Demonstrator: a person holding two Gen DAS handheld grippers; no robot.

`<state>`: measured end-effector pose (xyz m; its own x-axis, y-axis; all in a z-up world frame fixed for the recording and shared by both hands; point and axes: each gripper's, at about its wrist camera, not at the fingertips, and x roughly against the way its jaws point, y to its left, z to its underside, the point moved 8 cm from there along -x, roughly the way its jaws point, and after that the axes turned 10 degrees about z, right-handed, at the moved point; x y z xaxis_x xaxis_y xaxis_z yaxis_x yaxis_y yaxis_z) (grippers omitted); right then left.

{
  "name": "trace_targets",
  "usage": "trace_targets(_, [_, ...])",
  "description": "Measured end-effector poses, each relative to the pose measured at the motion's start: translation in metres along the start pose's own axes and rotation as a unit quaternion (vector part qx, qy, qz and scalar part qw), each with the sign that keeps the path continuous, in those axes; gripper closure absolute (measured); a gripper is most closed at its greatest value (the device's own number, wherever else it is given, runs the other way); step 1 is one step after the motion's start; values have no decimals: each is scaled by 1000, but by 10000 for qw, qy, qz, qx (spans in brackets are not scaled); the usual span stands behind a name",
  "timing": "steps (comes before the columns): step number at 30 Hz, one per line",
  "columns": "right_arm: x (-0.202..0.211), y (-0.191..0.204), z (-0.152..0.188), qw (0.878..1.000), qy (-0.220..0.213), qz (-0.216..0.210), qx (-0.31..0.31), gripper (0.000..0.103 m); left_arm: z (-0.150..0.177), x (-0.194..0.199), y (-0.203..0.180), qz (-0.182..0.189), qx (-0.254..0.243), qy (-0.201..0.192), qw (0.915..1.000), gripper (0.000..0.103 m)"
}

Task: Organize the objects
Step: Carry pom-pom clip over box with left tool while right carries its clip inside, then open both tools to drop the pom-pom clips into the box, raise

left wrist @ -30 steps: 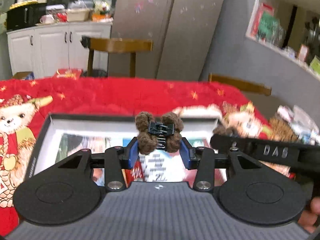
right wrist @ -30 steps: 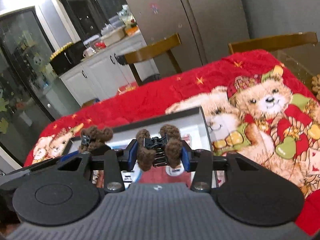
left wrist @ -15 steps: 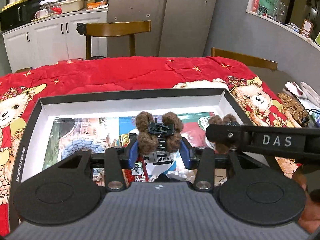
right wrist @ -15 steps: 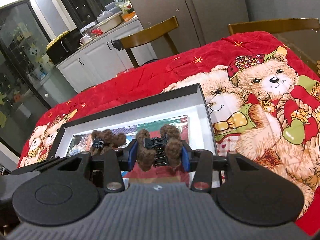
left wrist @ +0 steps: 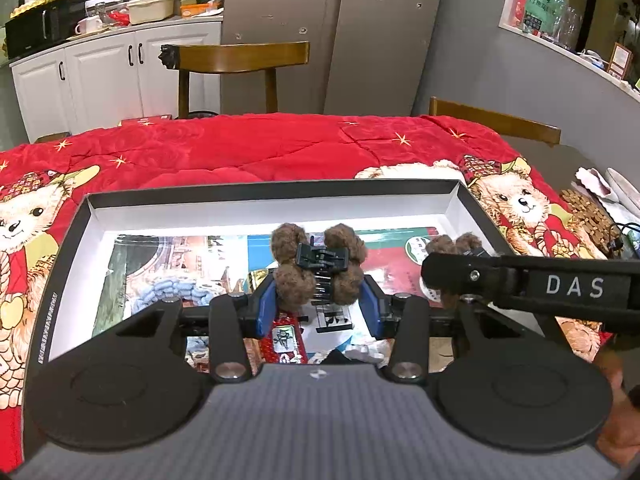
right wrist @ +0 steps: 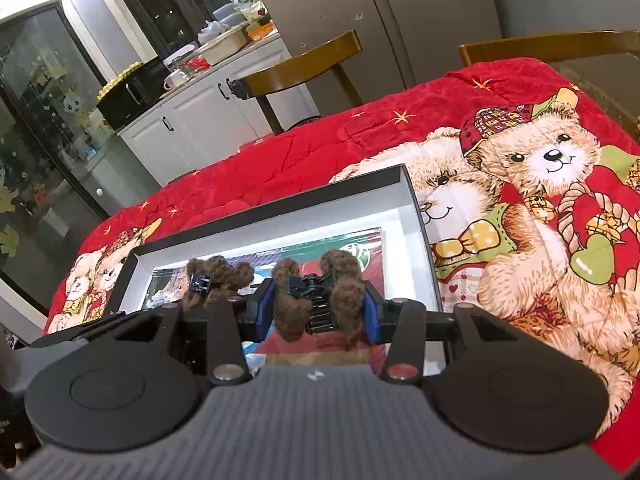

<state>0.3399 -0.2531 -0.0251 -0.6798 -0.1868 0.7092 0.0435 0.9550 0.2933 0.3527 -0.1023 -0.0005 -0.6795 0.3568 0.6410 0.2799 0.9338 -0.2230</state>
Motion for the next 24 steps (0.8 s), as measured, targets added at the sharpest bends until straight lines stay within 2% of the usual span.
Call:
trace_targets(6, [0, 1, 1, 10000, 40, -56, -5, 55, 0, 0, 0, 5, -58, 10, 10000, 54])
trace_targets(14, [2, 2, 1, 9997, -107, 135, 171, 55, -2, 1, 6, 3, 16, 18, 10000, 54])
trace_targets(24, [-2, 2, 5, 9997, -24, 199, 169, 53, -3, 1, 10, 80, 90, 43, 9999, 54])
